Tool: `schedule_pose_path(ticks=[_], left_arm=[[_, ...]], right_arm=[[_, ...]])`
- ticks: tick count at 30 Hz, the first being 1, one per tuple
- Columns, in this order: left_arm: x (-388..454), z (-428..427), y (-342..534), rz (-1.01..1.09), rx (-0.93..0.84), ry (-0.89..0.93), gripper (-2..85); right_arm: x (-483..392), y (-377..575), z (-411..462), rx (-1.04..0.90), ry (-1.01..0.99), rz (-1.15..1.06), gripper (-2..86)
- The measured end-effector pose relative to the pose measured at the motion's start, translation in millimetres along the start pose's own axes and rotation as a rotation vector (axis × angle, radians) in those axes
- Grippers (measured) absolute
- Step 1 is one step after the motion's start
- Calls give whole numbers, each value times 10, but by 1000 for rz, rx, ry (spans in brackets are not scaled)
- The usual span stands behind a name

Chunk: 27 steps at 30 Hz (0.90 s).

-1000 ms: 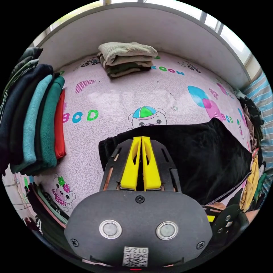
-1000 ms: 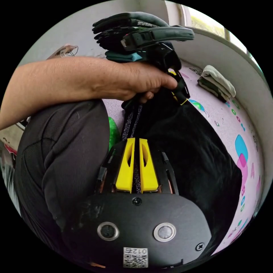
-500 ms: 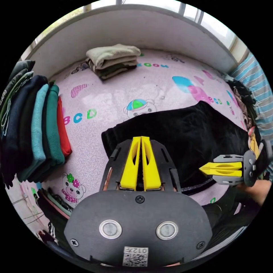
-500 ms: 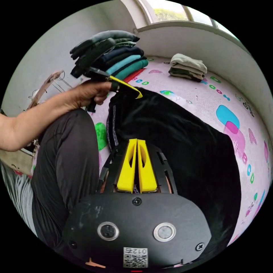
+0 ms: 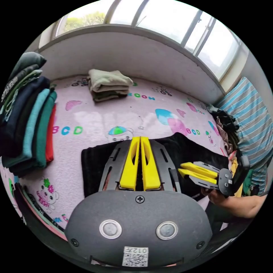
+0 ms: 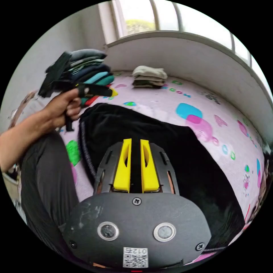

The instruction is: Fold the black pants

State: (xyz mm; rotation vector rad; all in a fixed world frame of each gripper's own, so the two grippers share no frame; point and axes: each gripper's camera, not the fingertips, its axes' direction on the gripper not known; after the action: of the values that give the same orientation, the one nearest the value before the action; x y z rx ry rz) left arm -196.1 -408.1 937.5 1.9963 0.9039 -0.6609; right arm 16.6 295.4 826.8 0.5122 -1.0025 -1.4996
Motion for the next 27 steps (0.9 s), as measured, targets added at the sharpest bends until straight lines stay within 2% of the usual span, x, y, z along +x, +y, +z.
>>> schedule_pose_path(ticks=[2,6,9,11,17,20,24,27], left_arm=[[222,157,4,26,-31,13,4],[683,435,109,162,-44,-86,1],[767,615,242,180,-77,-263,-1],[729,784,306,182,-168,-318,-1],[720,881,411,186,-144,-319,0],[722,869,402,180,-156,-316,1],[722,700,377,174,24,-289,5],[556,861,331,97,-38,-302,5]], right_arm=[[282,-46,78,-24,99,96,109],[529,21,250,-52,176,152,140],[546,132,392,-84,210,141,152],[489,130,404,-90,236,124,151],[635,156,271,-90,158,143,124],[704,116,109,-5,190,136,124],[826,-4,153,-9,209,132,125],[920,-85,261,-34,200,129,125]])
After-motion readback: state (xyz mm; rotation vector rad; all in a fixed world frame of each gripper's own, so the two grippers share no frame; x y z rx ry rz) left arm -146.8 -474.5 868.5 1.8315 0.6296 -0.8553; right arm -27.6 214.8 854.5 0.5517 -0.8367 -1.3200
